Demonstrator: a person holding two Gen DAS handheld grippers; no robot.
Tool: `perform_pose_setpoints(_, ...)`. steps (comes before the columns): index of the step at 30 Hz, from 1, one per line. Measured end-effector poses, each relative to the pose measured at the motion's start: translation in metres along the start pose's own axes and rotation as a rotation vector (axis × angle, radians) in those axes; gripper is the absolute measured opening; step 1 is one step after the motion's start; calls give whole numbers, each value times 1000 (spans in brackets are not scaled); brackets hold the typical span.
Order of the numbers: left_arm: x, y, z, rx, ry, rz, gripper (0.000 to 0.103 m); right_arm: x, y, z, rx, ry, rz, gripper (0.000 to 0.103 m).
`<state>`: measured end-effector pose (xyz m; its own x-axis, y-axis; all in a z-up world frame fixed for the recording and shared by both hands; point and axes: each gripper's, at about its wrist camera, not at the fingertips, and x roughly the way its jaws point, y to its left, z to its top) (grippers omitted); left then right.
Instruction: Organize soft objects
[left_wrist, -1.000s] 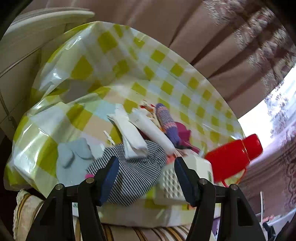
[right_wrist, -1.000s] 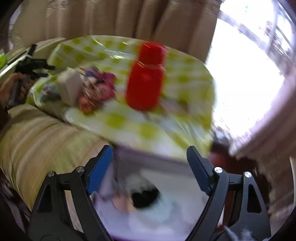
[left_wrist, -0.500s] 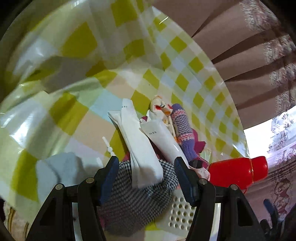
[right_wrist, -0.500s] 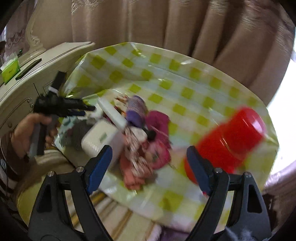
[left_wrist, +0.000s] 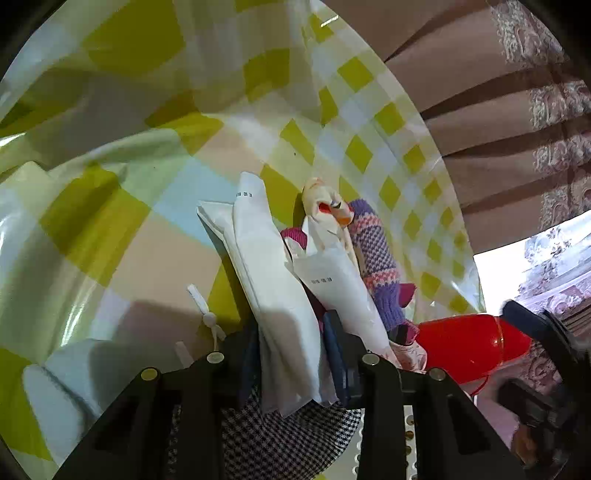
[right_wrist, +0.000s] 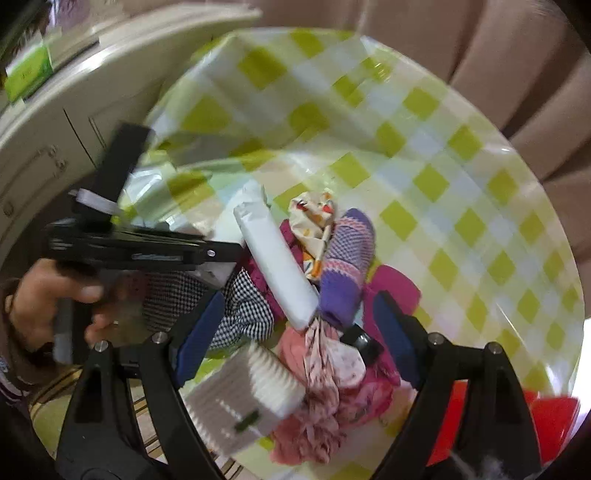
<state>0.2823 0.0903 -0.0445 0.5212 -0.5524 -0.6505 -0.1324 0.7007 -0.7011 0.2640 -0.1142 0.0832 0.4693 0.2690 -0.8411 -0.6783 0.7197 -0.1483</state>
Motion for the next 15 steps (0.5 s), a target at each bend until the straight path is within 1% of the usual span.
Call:
perform_pose_setpoints(5,-8,7,-1,-21,-35,-25,34,45,11,22,-89,118,24,85)
perform_pose_setpoints(8,-13,14,-2,-44,-57,-34,34,68,19,30,-147,202,50,85)
perform_pose_setpoints(10,-17,17,-2,-52,-77,-36,34,80,25,32,-191,244,47,85)
perform_pose_setpoints(15,-31,19,-4,-36,-143,-17,31,105,31,40,-227,310,51,85)
